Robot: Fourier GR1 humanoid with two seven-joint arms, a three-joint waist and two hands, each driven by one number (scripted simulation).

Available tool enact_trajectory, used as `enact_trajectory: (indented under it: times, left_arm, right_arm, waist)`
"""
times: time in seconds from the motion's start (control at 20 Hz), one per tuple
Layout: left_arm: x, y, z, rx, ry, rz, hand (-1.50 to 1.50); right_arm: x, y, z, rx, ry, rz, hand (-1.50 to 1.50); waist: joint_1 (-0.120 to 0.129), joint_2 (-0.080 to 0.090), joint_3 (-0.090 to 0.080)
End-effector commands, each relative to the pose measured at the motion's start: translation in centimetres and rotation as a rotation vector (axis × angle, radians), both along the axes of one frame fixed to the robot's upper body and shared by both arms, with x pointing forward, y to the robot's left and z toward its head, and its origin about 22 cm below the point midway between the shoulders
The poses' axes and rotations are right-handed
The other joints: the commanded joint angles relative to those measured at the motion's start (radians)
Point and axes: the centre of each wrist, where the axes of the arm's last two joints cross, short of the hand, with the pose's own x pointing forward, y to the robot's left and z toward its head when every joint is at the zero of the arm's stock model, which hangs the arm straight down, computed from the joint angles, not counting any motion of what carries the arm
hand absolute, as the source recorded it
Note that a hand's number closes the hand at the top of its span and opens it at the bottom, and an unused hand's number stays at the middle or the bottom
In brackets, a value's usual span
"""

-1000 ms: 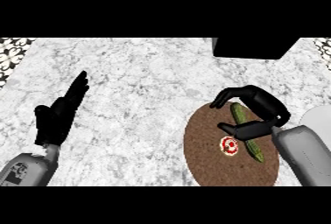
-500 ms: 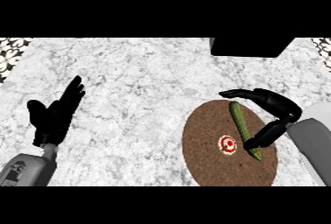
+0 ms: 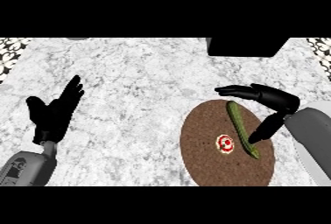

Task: Pick the cupcake from the placemat and place it in the plate

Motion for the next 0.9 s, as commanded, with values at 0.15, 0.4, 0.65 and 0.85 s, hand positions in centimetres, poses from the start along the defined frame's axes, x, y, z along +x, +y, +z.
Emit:
enact_trajectory:
  times: [0.15,0.4,0.65,0.85]
  left_arm:
    - [-0.1,0.1,-0.3,-0.002,0.027,-0.008,0.0]
    - [-0.4,1.0,-2.3,0.006,-0.005,0.038,0.0]
    - [-0.7,0.5,-2.6,-0.003,0.004,0.015,0.0]
    - [-0.4,-0.5,-1.6,-0.005,0.023,0.028,0.0]
  right_arm:
    - [0.7,1.6,-0.9,-0.162,0.048,0.21,-1.5]
    - [-0.5,1.4,-1.4,-0.257,-0.075,0.223,-1.5]
    - [1.8,1.4,-0.6,-0.375,-0.124,0.225,-1.5]
    - [0.8,4.7,-0.5,-0.446,-0.15,0.258,-1.5]
  waist:
    - [-0.001,-0.002,-0.001]
    - [-0.025,-0.007,-0.002]
    - [-0.012,-0.003,-0.001]
    - [-0.022,-0.008,-0.002]
